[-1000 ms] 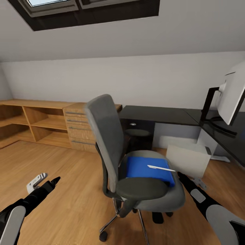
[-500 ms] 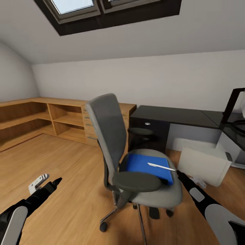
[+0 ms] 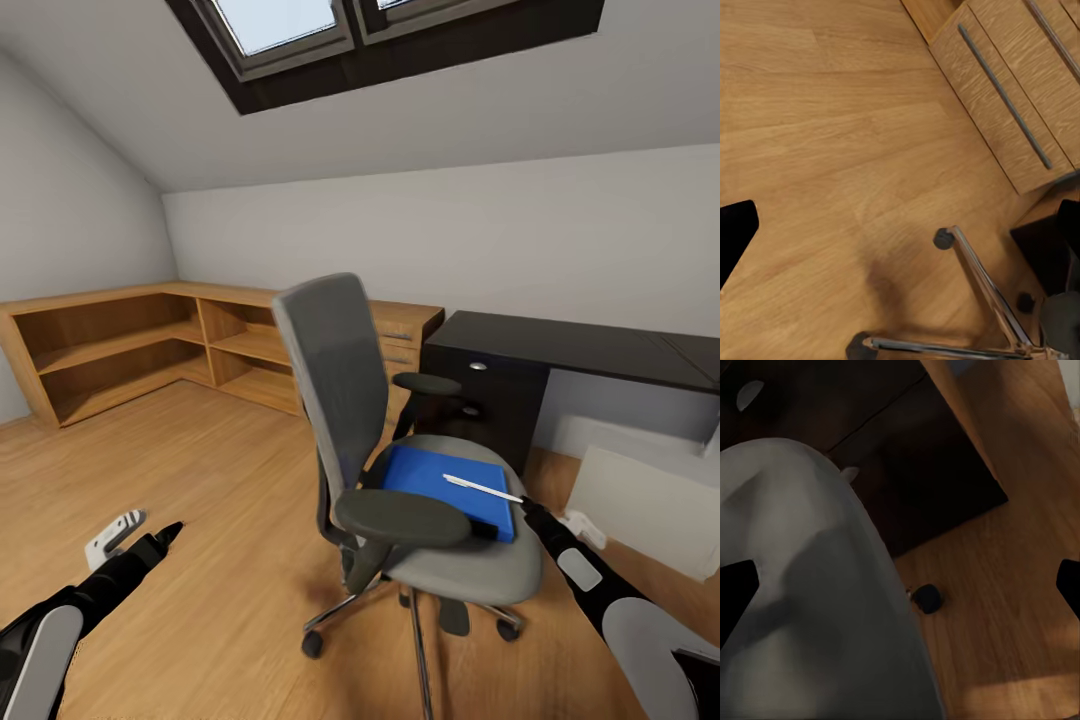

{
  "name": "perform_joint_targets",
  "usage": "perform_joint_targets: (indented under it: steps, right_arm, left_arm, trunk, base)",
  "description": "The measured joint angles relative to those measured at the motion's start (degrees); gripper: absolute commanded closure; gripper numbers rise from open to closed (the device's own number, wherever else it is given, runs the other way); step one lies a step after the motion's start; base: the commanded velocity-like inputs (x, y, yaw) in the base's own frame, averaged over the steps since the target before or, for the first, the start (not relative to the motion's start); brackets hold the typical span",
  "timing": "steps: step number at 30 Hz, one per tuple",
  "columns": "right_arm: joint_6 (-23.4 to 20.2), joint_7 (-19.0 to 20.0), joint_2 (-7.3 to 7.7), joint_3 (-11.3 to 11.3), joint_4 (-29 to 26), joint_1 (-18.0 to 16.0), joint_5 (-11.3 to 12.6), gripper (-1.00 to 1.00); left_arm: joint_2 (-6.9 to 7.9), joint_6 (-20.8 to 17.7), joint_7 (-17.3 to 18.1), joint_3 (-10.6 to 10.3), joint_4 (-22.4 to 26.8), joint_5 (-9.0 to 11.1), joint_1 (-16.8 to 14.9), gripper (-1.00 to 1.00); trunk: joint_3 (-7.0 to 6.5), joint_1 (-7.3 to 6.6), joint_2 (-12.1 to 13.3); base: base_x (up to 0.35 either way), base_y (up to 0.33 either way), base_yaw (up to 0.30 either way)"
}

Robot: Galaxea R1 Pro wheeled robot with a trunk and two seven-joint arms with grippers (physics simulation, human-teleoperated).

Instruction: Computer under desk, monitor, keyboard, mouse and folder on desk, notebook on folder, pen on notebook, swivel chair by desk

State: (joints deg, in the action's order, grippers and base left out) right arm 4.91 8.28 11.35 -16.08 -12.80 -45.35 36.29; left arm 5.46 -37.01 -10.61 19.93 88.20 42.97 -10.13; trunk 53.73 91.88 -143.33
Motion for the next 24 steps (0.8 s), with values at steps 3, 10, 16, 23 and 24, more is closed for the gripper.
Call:
perform_joint_targets:
  steps: [3, 10, 16, 23, 24]
  right_arm:
    - [0.01, -0.03, -0.01, 0.16, -0.13, 0.00, 0.02, -1.00]
    - [0.01, 0.01, 0.01, 0.09, -0.64, 0.00, -0.01, -1.00]
    - [0.02, -0.05, 0.00, -0.02, -1.19, 0.00, 0.02, -1.00]
    - [0.01, 0.09, -0.02, 0.57, -1.76, 0.00, 0.13, -1.00]
    - [0.01, 0.10, -0.02, 0.58, -1.78, 0.00, 0.14, -1.00]
  left_arm:
    - [-0.01, 0.05, 0.00, -0.50, 0.00, -0.06, 0.00, -1.00]
    - [0.02, 0.08, 0.00, -4.03, 0.00, -0.18, 0.00, -1.00]
    - [0.07, 0.07, 0.00, -6.40, -0.01, -0.23, -0.01, -1.00]
    - [0.07, 0.07, 0.00, -6.65, -0.03, -0.18, -0.02, -1.00]
    - [0.07, 0.07, -0.01, -6.66, -0.03, -0.17, -0.02, -1.00]
  trunk:
    - [0.04, 0.00, 0.00]
    - [0.26, 0.00, 0.00]
    - [0.46, 0.02, 0.00]
    - [0.68, 0.02, 0.01]
    - [0.69, 0.02, 0.01]
  base:
    - [0.000, 0.000, 0.277]
    - [0.000, 0.000, 0.277]
    - [-0.123, 0.000, 0.276]
    - [-0.240, 0.000, 0.189]
    - [-0.089, 0.000, 0.053]
